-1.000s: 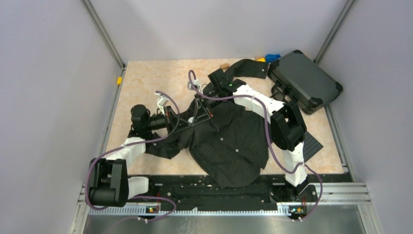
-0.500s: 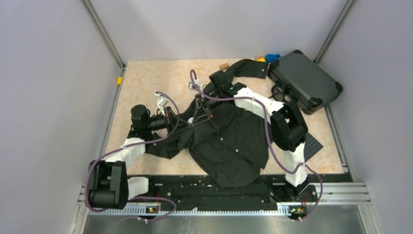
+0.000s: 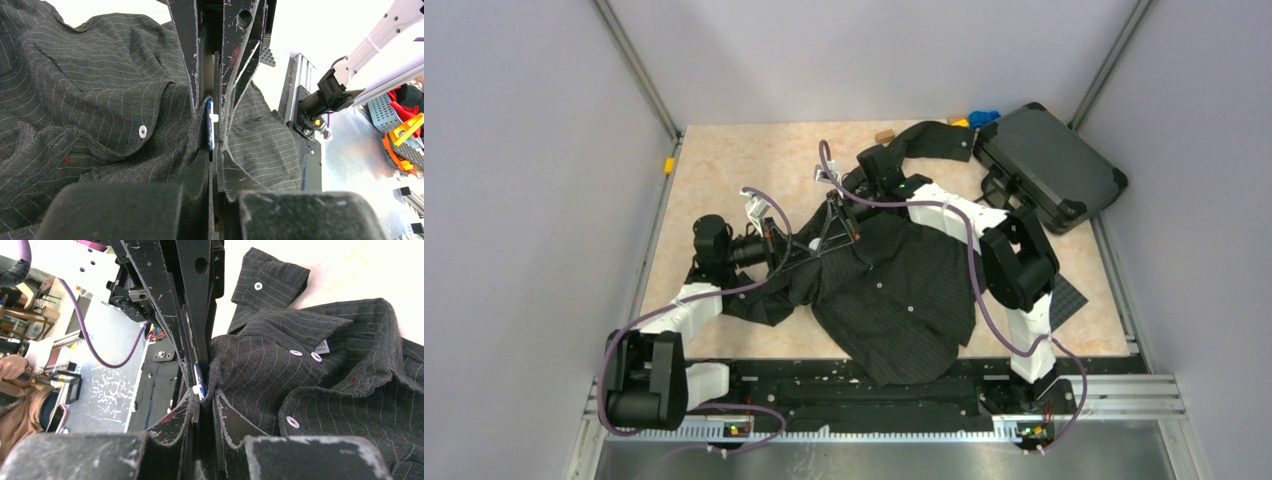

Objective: Pin the brooch onto the clothing

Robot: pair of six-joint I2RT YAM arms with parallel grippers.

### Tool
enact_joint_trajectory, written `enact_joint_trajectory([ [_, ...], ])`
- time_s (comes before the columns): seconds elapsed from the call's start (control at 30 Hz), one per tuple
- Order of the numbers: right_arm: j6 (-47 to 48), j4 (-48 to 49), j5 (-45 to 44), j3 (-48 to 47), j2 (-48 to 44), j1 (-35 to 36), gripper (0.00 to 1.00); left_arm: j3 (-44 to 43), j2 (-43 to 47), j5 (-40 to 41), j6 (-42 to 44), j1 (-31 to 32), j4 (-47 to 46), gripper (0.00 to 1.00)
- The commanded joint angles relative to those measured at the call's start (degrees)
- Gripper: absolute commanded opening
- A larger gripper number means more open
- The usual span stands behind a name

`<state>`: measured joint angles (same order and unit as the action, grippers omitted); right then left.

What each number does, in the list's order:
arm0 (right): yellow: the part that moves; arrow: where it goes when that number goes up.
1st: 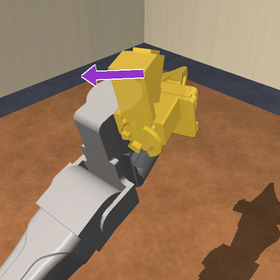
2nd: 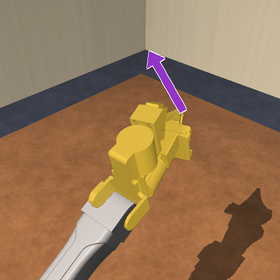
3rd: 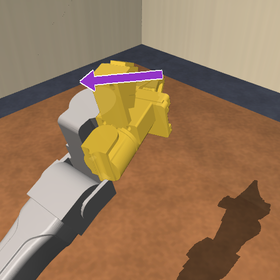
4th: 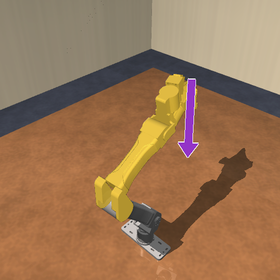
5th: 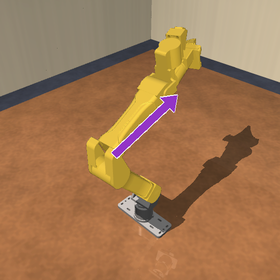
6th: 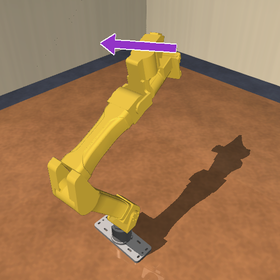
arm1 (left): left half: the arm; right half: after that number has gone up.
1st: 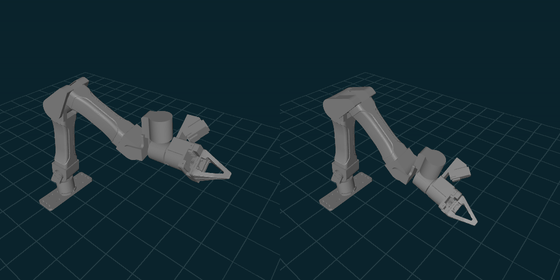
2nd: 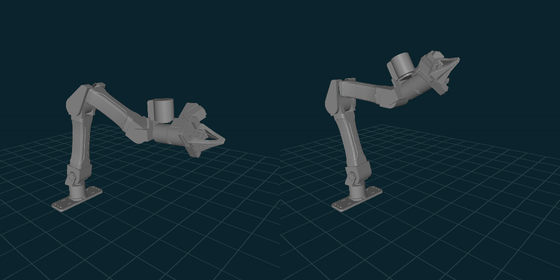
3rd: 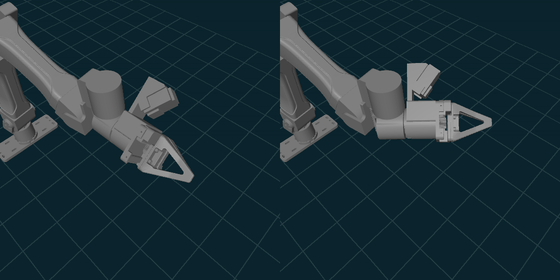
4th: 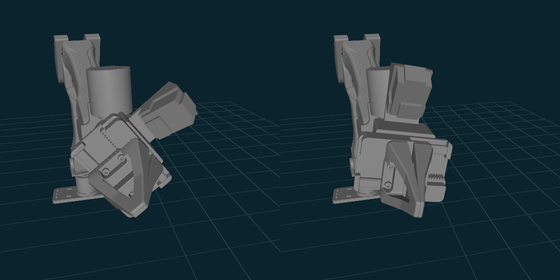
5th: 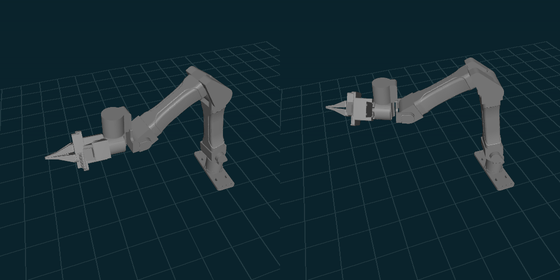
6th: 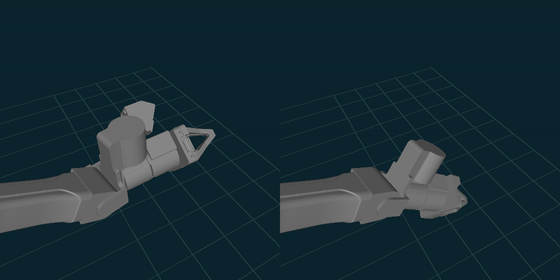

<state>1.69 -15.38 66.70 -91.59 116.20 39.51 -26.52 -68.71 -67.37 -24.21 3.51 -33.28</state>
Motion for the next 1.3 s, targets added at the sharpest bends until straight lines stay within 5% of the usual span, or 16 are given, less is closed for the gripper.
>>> enact_joint_trajectory([
  [0.0,-0.6,7.5,-9.2,1.2,-1.6,-0.3,0.06,-3.7,3.1,-5.5,0.2,1.9,-4.4,0.00],
  [0.27,-1.3,11.3,-9.4,3.7,-3.3,-0.8,0.08,-4.4,3.3,-2.9,3.5,1.8,0.1,0.00],
  [0.73,0.5,13.4,-12.7,9.9,-10.6,-1.2,0.58,-9.9,1.3,8.2,11.2,1.6,18.2,0.02],
  [0.83,0.6,14.0,-16.1,12.6,-14.4,-1.6,0.63,-10.4,1.8,11.5,11.3,1.6,19.8,0.20],
  [0.93,0.5,13.2,-19.0,14.6,-18.4,-1.9,0.82,-10.3,2.9,16.6,10.7,1.6,21.1,0.54],
  [1.0,-0.6,14.7,-20.2,17.0,-22.0,-2.1,0.84,-10.2,4.6,18.6,9.6,1.6,21.6,0.82],
  [1.1,-0.5,14.0,-24.3,19.3,-27.3,-2.1,0.84,-10.4,7.8,24.6,8.5,1.6,24.6,0.89],
  [1.27,-3.6,10.4,-41.8,21.9,-34.7,-2.1,0.83,-11.7,13.8,45.6,3.1,1.4,34.4,0.93],
])
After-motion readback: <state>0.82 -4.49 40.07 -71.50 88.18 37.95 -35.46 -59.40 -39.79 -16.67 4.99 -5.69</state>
